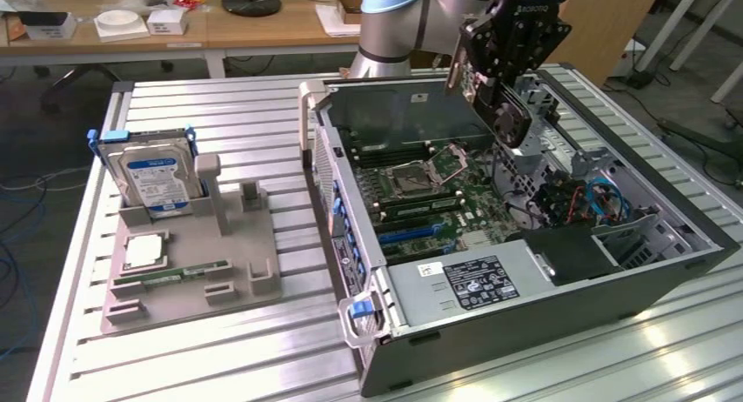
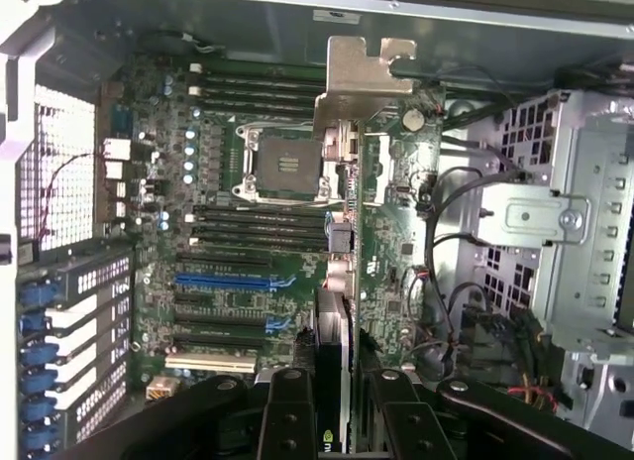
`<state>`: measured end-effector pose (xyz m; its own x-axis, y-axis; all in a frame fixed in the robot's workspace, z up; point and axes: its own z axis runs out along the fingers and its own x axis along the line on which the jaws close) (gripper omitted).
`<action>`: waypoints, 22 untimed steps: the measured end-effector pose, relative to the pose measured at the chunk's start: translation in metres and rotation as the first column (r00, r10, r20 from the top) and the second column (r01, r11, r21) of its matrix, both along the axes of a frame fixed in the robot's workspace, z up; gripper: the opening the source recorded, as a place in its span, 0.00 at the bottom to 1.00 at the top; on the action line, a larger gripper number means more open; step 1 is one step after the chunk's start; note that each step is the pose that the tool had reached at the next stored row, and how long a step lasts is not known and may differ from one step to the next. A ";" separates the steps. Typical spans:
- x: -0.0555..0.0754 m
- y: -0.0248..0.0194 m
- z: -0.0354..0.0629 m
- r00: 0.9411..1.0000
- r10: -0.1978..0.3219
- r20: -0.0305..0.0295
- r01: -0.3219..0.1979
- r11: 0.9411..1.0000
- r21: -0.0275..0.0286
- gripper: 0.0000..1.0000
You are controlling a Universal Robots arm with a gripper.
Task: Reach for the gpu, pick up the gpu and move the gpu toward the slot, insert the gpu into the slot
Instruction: 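Insert the gpu into the slot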
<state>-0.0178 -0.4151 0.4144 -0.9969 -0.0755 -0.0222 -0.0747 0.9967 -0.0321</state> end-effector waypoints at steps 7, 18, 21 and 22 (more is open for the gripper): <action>0.000 0.0000 0.0000 0.996 0.087 0.000 -0.087 0.996 0.000 0.26; 0.000 0.0000 -0.0002 0.977 0.211 0.000 -0.211 0.977 0.000 0.26; 0.000 -0.0003 -0.0003 0.971 0.239 0.000 -0.239 0.971 0.000 0.26; 0.000 -0.0002 -0.0003 0.968 0.250 0.000 -0.250 0.968 0.000 0.26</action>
